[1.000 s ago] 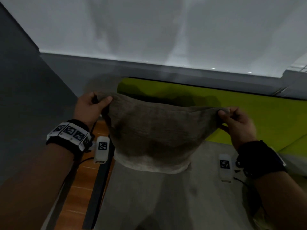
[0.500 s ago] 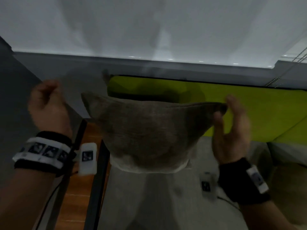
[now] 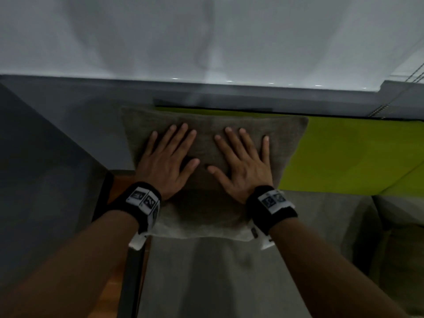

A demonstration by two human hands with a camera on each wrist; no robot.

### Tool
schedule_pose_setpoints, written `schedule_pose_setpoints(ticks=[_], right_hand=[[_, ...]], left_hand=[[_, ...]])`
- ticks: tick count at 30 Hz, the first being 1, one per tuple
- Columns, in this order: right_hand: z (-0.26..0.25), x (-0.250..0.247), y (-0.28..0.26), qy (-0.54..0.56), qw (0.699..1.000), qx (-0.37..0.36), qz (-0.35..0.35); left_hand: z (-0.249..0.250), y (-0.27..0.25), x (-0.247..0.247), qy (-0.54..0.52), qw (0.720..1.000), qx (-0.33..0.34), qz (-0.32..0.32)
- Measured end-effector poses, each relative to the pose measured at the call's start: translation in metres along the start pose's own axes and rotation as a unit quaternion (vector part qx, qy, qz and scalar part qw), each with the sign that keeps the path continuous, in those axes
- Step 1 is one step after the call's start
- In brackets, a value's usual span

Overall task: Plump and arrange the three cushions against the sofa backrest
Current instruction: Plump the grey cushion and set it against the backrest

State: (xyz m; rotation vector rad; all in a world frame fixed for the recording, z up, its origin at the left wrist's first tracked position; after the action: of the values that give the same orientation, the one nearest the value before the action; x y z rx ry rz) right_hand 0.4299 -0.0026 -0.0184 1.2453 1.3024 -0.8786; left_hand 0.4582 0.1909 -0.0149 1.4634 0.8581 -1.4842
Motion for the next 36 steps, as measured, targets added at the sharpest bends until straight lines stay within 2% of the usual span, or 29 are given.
schedule_pose_setpoints(ticks=[6,10,11,12,13,14,15,16,17,18,19,20,22,23,25,27,29,30,32,34,36], right_hand=[[0.045,0.005,0.018,0.051,0.985,0.144,-0.083],[0.082,0.003,-0.001,0.054,0.955,0.242,-0.165],[0.089,-0.003,-0.01,0.063,0.951,0.261,-0.155],[0.096,-0.009,-0.021,0.091,0.95,0.277,-0.114],[0.1,-0.017,-0.034,0.149,0.943,0.294,-0.048],[0.104,-0.022,-0.05,0.243,0.915,0.321,0.028],[0.108,-0.021,-0.07,0.363,0.856,0.359,0.089],[0.109,-0.015,-0.089,0.487,0.768,0.397,0.125],[0.105,-0.008,-0.104,0.587,0.677,0.424,0.134],[0.101,-0.001,-0.116,0.647,0.611,0.437,0.127],[0.097,0.0,-0.123,0.668,0.591,0.437,0.116],[0.095,-0.001,-0.128,0.666,0.598,0.432,0.11],[0.09,-0.006,-0.13,0.649,0.627,0.42,0.1],[0.087,-0.01,-0.128,0.642,0.639,0.414,0.089],[0.083,-0.016,-0.12,0.623,0.666,0.407,0.057],[0.081,-0.025,-0.11,0.606,0.685,0.402,0.044],[0.088,-0.036,-0.102,0.591,0.69,0.409,0.093],[0.094,-0.041,-0.1,0.585,0.688,0.41,0.128],[0.1,-0.049,-0.1,0.583,0.678,0.411,0.178],[0.106,-0.052,-0.102,0.587,0.675,0.403,0.195],[0.111,-0.052,-0.101,0.609,0.667,0.39,0.179]], left_hand=[[-0.034,0.01,0.012,-0.021,0.998,-0.06,-0.011],[-0.05,0.004,0.011,-0.048,0.989,-0.14,-0.002],[-0.055,-0.001,0.007,-0.072,0.983,-0.168,0.024],[-0.062,-0.007,0.003,-0.12,0.97,-0.201,0.065],[-0.069,-0.016,-0.002,-0.19,0.946,-0.241,0.109],[-0.073,-0.027,-0.009,-0.275,0.91,-0.279,0.138],[-0.08,-0.036,-0.005,-0.359,0.865,-0.318,0.149],[-0.086,-0.045,0.003,-0.433,0.819,-0.35,0.139],[-0.09,-0.054,0.013,-0.529,0.756,-0.368,0.118],[-0.09,-0.061,0.021,-0.645,0.663,-0.365,0.104],[-0.089,-0.065,0.025,-0.715,0.595,-0.354,0.1],[-0.09,-0.069,0.02,-0.718,0.591,-0.349,0.115],[-0.093,-0.071,0.003,-0.663,0.646,-0.346,0.154],[-0.093,-0.07,-0.01,-0.616,0.69,-0.336,0.178],[-0.092,-0.066,-0.027,-0.585,0.723,-0.314,0.192],[-0.094,-0.063,-0.037,-0.576,0.727,-0.309,0.21],[-0.093,-0.063,-0.037,-0.557,0.74,-0.31,0.215],[-0.093,-0.064,-0.035,-0.56,0.733,-0.314,0.223],[-0.092,-0.07,-0.037,-0.59,0.694,-0.329,0.248],[-0.092,-0.077,-0.039,-0.592,0.677,-0.355,0.254],[-0.094,-0.082,-0.042,-0.618,0.656,-0.36,0.241]])
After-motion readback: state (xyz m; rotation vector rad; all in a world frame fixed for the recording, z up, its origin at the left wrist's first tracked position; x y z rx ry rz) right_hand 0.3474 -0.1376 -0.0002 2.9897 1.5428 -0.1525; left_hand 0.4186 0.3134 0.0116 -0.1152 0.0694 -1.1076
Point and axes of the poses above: each hand's wrist, its own y-axis towards the middle knuckle, its own x-axis out of the palm, z = x × y, the point moved 6 cm from there along y, towards the middle knuckle, and after that the axes turned 1 degree about z, right-handed, at the moved point
